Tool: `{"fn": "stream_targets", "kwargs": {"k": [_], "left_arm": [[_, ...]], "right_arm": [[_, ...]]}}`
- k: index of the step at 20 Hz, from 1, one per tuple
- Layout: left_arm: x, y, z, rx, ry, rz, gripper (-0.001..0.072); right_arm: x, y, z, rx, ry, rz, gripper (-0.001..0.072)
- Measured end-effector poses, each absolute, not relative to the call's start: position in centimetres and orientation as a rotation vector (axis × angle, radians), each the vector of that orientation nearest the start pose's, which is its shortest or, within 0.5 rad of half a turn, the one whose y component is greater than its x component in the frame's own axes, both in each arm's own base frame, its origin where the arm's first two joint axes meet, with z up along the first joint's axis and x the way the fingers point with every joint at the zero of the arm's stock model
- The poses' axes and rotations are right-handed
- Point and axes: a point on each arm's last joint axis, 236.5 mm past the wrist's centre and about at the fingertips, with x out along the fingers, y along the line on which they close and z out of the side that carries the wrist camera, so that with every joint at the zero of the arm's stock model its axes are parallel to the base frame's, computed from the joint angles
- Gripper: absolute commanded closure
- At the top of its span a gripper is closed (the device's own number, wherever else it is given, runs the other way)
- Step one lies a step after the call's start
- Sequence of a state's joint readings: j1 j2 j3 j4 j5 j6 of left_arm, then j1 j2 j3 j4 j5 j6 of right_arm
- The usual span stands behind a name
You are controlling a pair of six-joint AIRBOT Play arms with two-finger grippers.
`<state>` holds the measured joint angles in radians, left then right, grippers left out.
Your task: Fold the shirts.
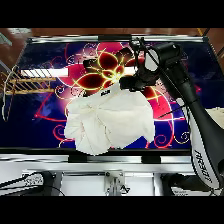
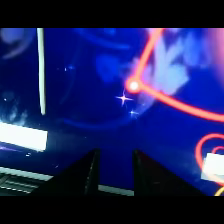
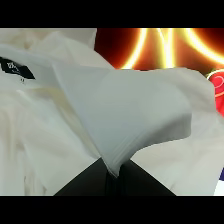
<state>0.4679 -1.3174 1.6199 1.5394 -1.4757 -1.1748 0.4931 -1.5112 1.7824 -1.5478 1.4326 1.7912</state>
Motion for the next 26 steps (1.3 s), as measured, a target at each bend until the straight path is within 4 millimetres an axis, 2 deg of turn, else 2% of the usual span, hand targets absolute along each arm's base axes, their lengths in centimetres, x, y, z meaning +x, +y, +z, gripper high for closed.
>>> {"fn": "stream_targets", "kwargs": {"k": [1, 3, 4, 7, 10, 12, 19, 23, 25, 26], "left_arm": [[35.7, 18.0, 12.7, 0.069, 1.199, 0.171, 0.0422], [33.9, 19.4, 10.4, 0.099, 1.226, 0.218, 0.0211], [32.8, 20.3, 9.1, 0.102, 1.252, 0.244, 0.0191], [30.2, 22.8, 5.5, 0.086, 1.291, 0.314, 0.0192], [29.9, 25.8, 3.8, 0.101, 1.253, 0.377, 0.02], [30.2, 27.1, 2.3, 0.111, 1.248, 0.386, 0.0201], [31.3, 28.8, -4.3, 0.147, 1.322, 0.315, 0.0212], [32.2, 29.6, -6.2, 0.163, 1.311, 0.307, 0.0248], [32.7, 29.9, -6.7, 0.172, 1.3, 0.307, 0.0321], [32.9, 30.1, -6.9, 0.177, 1.291, 0.308, 0.0321]], "right_arm": [[40.6, 22.3, 11.6, -0.082, 1.173, 0.323, 0.0626], [41.0, 22.3, 11.2, -0.088, 1.168, 0.321, 0.0626], [41.2, 22.4, 10.9, -0.091, 1.171, 0.32, 0.0626], [41.5, 22.5, 9.5, -0.101, 1.197, 0.314, 0.0626], [41.3, 22.9, 8.2, -0.101, 1.238, 0.319, 0.0626], [41.1, 23.0, 7.6, -0.104, 1.258, 0.321, 0.0626], [40.4, 22.9, 6.9, -0.102, 1.302, 0.315, 0.0626], [40.0, 22.6, 6.7, -0.093, 1.329, 0.298, 0.0626], [39.8, 22.6, 6.7, -0.087, 1.339, 0.291, 0.0626], [39.6, 22.5, 6.6, -0.085, 1.346, 0.287, 0.0626]]}}
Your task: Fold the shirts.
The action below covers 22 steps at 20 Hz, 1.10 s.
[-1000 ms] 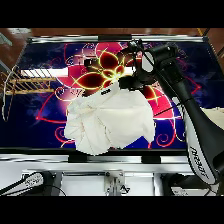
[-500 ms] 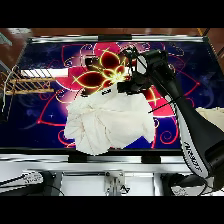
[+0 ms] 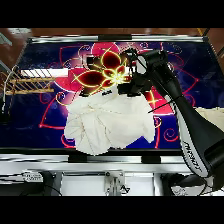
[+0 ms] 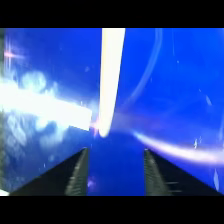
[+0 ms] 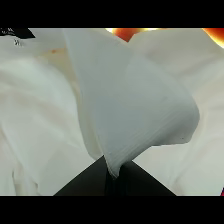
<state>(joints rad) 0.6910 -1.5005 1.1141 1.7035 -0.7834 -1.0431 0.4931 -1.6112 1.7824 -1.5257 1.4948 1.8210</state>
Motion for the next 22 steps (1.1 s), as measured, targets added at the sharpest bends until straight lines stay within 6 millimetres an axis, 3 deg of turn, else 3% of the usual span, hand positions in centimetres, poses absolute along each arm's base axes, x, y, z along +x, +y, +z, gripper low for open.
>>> {"fn": "stream_targets", "kwargs": {"k": [8, 10, 15, 19, 22], "left_arm": [[34.3, 31.1, -8.7, 0.165, 1.262, 0.328, 0.0328], [34.7, 31.3, -8.9, 0.166, 1.251, 0.333, 0.0434], [35.3, 31.7, -9.6, 0.167, 1.233, 0.341, 0.0435], [35.5, 31.9, -10.1, 0.17, 1.231, 0.339, 0.0641], [35.9, 32.2, -9.8, 0.17, 1.22, 0.347, 0.0642]], "right_arm": [[38.7, 22.6, 6.5, -0.062, 1.388, 0.278, 0.0626], [38.4, 22.6, 6.4, -0.059, 1.401, 0.282, 0.0626], [37.9, 22.8, 6.4, -0.047, 1.421, 0.283, 0.0626], [37.7, 22.8, 6.4, -0.039, 1.432, 0.281, 0.0626], [37.6, 22.8, 6.4, -0.036, 1.435, 0.279, 0.0626]]}}
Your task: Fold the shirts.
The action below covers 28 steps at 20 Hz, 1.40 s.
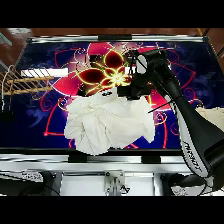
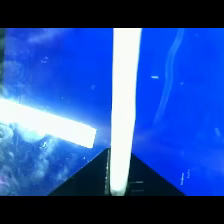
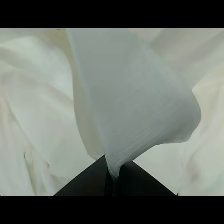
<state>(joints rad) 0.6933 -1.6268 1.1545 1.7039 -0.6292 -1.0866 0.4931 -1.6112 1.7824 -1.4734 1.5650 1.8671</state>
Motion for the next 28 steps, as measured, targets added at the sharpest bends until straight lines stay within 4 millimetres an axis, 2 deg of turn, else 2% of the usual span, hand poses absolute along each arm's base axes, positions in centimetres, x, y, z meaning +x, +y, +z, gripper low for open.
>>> {"fn": "stream_targets", "kwargs": {"k": [4, 9, 12, 14, 16, 17, 18, 20, 22, 24, 26, 28], "left_arm": [[37.1, 33.0, -7.5, 0.184, 1.167, 0.375, 0.0643], [37.9, 32.9, -2.5, 0.199, 1.088, 0.412, 0.0644], [38.7, 32.1, 2.6, 0.197, 0.983, 0.452, 0.0644], [39.8, 30.1, 6.9, 0.186, 0.881, 0.449, 0.0645], [41.5, 26.1, 11.3, 0.16, 0.765, 0.397, 0.0645], [42.3, 23.2, 13.4, 0.15, 0.715, 0.347, 0.0646], [43.0, 20.0, 15.1, 0.153, 0.677, 0.285, 0.0646], [43.3, 12.2, 17.3, 0.188, 0.653, 0.112, 0.0647], [41.9, 4.4, 17.8, 0.233, 0.682, -0.074, 0.0647], [39.0, -2.0, 16.9, 0.292, 0.745, -0.245, 0.0648], [35.7, -6.0, 15.7, 0.382, 0.806, -0.369, 0.0648], [32.3, -8.0, 14.0, 0.487, 0.875, -0.466, 0.0649]], "right_arm": [[37.6, 22.8, 6.4, -0.032, 1.438, 0.277, 0.0626], [37.5, 22.6, 6.4, -0.038, 1.438, 0.27, 0.0626], [37.4, 21.3, 7.0, -0.073, 1.431, 0.235, 0.0626], [37.2, 20.0, 7.9, -0.106, 1.417, 0.203, 0.0626], [37.2, 18.6, 9.1, -0.14, 1.385, 0.165, 0.0626], [37.4, 17.8, 9.7, -0.154, 1.363, 0.143, 0.0626], [37.5, 17.0, 10.4, -0.17, 1.343, 0.121, 0.0626], [37.7, 15.7, 11.6, -0.198, 1.3, 0.08, 0.0626], [37.9, 14.6, 12.7, -0.219, 1.265, 0.052, 0.0627], [38.1, 13.8, 13.6, -0.235, 1.235, 0.032, 0.0627], [38.5, 13.2, 14.5, -0.248, 1.203, 0.014, 0.0627], [39.3, 12.7, 15.6, -0.237, 1.159, 0.001, 0.0626]]}}
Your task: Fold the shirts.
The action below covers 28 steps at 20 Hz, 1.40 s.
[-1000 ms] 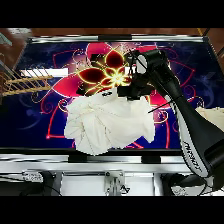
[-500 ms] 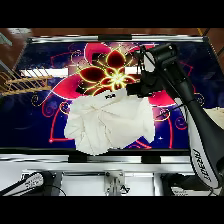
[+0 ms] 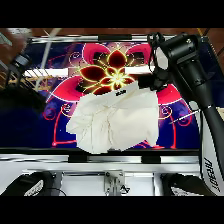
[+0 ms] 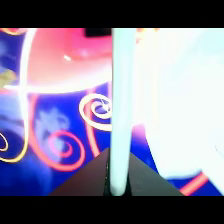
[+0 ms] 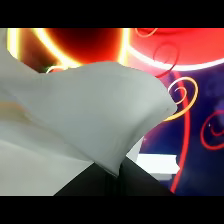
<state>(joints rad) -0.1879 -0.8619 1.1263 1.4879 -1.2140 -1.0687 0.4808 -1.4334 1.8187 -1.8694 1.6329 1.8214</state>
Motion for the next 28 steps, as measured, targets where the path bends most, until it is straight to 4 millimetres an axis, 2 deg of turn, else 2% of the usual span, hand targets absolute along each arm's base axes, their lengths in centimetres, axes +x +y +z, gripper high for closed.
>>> {"fn": "stream_targets", "kwargs": {"k": [3, 5, 8, 11, 14, 17, 21, 26, 28], "left_arm": [[27.6, -9.6, 11.5, 0.616, 0.958, -0.593, 0.065], [25.2, -10.5, 10.7, 0.684, 0.968, -0.665, 0.065], [23.2, -11.1, 10.3, 0.759, 0.957, -0.724, 0.065], [22.1, -11.6, 10.2, 0.797, 0.942, -0.766, 0.065], [22.1, -12.2, 9.7, 0.821, 0.918, -0.789, 0.065], [23.6, -13.2, 8.2, 0.823, 0.891, -0.79, 0.065], [25.7, -14.5, 6.6, 0.821, 0.867, -0.789, 0.065], [26.9, -15.4, 6.2, 0.823, 0.833, -0.79, 0.065], [26.8, -15.4, 6.1, 0.827, 0.833, -0.792, 0.065]], "right_arm": [[40.9, 11.2, 17.4, -0.189, 1.091, -0.028, 0.0626], [41.9, 10.3, 18.1, -0.157, 1.056, -0.037, 0.0626], [43.1, 10.0, 18.8, -0.128, 1.012, -0.02, 0.0626], [43.6, 10.1, 19.2, -0.116, 0.988, -0.004, 0.0626], [43.6, 10.8, 19.2, -0.099, 0.988, 0.026, 0.0626], [43.3, 12.1, 19.1, -0.064, 0.999, 0.077, 0.0626], [42.0, 14.5, 20.0, -0.051, 0.99, 0.163, 0.0627], [38.8, 16.5, 21.4, -0.094, 1.001, 0.248, 0.0626], [37.2, 16.2, 22.1, -0.136, 1.009, 0.249, 0.0626]]}}
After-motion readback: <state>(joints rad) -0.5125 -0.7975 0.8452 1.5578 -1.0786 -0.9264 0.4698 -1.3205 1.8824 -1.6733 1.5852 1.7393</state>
